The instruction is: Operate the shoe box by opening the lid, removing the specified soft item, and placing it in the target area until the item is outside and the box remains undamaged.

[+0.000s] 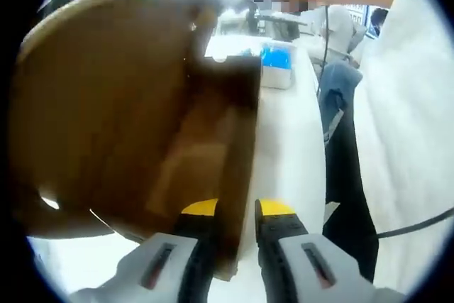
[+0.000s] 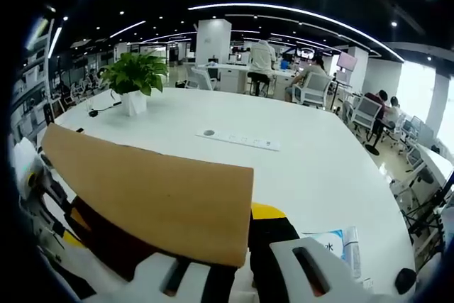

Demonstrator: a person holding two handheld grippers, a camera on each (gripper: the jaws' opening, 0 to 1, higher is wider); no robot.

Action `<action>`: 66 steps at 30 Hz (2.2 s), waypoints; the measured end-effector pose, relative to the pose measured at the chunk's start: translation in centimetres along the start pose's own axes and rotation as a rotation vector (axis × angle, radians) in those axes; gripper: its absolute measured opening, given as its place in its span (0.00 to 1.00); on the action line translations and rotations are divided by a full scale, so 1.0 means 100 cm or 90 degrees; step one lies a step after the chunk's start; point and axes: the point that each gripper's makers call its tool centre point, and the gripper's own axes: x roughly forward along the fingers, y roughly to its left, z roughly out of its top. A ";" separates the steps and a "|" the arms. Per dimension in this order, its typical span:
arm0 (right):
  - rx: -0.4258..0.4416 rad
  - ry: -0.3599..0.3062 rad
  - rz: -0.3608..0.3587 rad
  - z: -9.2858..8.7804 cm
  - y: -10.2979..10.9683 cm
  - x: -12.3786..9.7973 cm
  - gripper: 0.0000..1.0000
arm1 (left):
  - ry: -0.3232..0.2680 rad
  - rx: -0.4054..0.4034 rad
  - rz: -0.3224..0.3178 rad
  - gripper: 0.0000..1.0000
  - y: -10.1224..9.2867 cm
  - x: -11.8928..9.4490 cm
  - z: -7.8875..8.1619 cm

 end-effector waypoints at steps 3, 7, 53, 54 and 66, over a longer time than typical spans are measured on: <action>-0.001 0.001 0.001 0.000 0.000 0.000 0.00 | -0.009 -0.026 -0.001 0.25 -0.002 0.000 0.004; 0.000 0.002 0.001 0.000 0.000 0.000 0.00 | -0.030 -0.077 0.026 0.28 -0.002 -0.005 0.010; 0.007 0.020 0.013 -0.008 0.002 -0.003 0.00 | -0.195 -0.360 0.233 0.49 0.051 -0.083 0.007; 0.007 0.021 0.014 -0.008 0.003 -0.003 0.00 | -0.185 -0.359 0.258 0.49 0.055 -0.087 0.003; -0.003 0.041 0.022 -0.018 0.006 -0.006 0.00 | -0.233 -0.364 0.287 0.48 0.064 -0.103 0.014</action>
